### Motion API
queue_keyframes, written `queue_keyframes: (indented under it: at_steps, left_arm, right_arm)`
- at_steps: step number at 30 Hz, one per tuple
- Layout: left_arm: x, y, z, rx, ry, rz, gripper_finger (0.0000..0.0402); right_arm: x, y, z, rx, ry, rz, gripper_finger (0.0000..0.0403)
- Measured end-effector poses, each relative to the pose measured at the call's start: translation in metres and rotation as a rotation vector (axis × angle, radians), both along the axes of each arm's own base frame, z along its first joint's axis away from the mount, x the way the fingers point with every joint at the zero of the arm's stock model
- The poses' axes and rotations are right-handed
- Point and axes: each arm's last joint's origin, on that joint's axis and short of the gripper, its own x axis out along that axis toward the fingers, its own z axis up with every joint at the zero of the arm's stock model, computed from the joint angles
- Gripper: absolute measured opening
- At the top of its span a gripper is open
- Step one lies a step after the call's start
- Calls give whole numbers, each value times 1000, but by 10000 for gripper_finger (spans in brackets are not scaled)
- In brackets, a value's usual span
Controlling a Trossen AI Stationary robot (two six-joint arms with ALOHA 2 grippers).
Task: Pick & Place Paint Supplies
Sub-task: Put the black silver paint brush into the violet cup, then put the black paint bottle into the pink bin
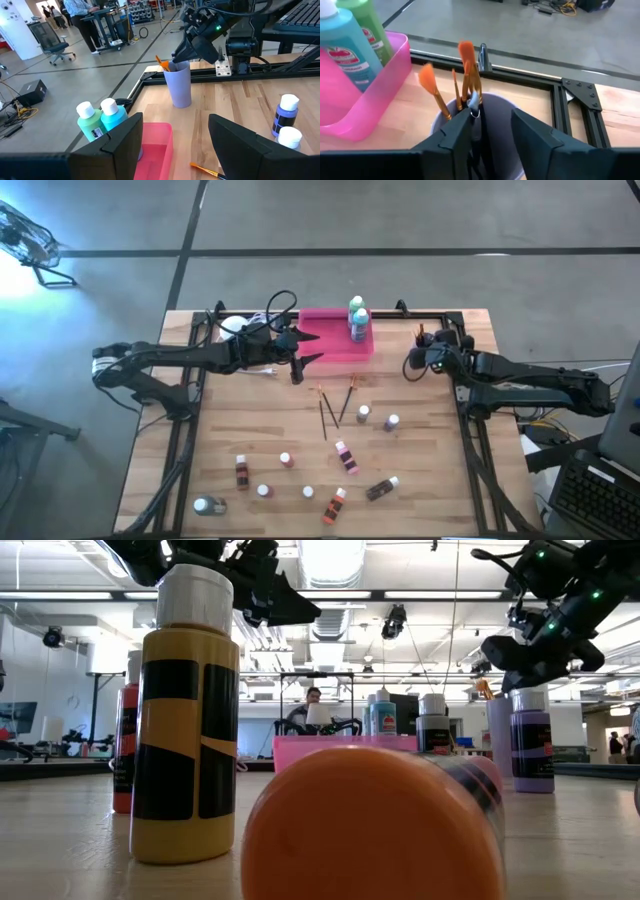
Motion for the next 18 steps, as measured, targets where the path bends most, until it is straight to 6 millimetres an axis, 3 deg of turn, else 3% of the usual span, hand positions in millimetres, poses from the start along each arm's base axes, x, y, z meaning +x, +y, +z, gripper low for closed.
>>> queue_keyframes:
  at_steps: [10, 18]
  left_arm:
    - [0, 0, 0, 0, 0, 0, 232]
    - [0, 0, 0, 0, 1, 0, 232]
  right_arm:
    - [5, -2, 28, -54, -21, 24, 180]
    - [7, -3, 56, -106, -39, 39, 161]
